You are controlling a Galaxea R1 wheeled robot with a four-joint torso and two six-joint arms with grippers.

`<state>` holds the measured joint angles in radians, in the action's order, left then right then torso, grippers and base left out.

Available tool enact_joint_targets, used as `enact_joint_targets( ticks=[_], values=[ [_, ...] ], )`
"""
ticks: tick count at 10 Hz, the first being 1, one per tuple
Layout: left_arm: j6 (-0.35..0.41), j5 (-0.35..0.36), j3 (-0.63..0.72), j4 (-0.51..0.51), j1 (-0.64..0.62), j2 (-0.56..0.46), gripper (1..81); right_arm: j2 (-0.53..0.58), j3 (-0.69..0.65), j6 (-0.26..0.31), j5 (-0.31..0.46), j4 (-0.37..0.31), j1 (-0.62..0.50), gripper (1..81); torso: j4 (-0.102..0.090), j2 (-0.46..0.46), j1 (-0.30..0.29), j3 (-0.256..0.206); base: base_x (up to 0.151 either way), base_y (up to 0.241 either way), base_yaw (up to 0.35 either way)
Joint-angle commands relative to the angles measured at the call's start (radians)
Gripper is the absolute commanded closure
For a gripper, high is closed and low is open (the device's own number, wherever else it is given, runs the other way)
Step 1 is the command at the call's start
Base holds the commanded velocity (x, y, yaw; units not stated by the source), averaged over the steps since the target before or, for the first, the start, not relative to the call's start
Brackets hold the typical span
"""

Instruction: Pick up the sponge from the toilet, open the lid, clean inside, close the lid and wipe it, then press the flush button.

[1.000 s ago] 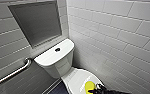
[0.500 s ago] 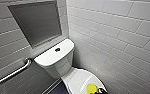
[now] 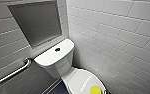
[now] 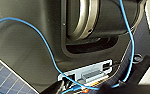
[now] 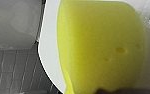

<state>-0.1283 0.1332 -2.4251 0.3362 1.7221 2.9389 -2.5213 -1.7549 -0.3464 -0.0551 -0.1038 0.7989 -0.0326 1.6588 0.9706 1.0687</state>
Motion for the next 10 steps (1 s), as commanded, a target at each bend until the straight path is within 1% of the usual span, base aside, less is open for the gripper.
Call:
enact_joint_targets(
  ticks=[1,2,3,4,6,8,10],
  values=[
    [0.009,-0.061,0.018,0.021,0.034,-0.009,1.0,0.23,0.313,-0.037,-0.012,-0.013,-0.175,81.1,0.0,0.0,0.0,0.0,0.0,0.0,0.0],
    [0.009,-0.044,0.027,0.021,0.034,-0.019,1.0,0.275,0.339,-0.042,-0.014,-0.013,-0.149,81.1,0.0,0.0,0.0,0.0,0.0,0.0,0.0],
    [0.009,-0.011,0.065,0.021,0.032,-0.048,1.0,0.318,0.356,-0.046,-0.014,-0.013,-0.119,81.1,0.0,0.0,0.0,0.0,0.0,0.0,0.0],
    [0.009,0.0,0.157,0.023,0.02,-0.107,1.0,0.353,0.353,-0.046,-0.014,-0.014,-0.079,81.1,0.0,0.0,0.0,0.0,0.0,0.0,0.0],
    [0.009,-0.004,0.395,0.024,-0.017,-0.255,1.0,0.405,0.332,-0.046,-0.022,-0.013,0.01,81.1,0.0,0.0,0.0,0.0,0.0,0.0,0.0],
    [0.01,-0.009,0.559,0.026,-0.058,-0.364,1.0,0.422,0.296,-0.043,-0.022,-0.007,0.099,81.1,0.0,0.0,0.0,0.0,0.0,0.0,0.0],
    [0.006,-0.013,0.645,0.018,-0.115,-0.44,1.0,0.401,0.224,-0.043,-0.022,-0.007,0.2,81.1,0.0,0.0,0.0,0.0,0.0,0.0,0.0]
  ],
)
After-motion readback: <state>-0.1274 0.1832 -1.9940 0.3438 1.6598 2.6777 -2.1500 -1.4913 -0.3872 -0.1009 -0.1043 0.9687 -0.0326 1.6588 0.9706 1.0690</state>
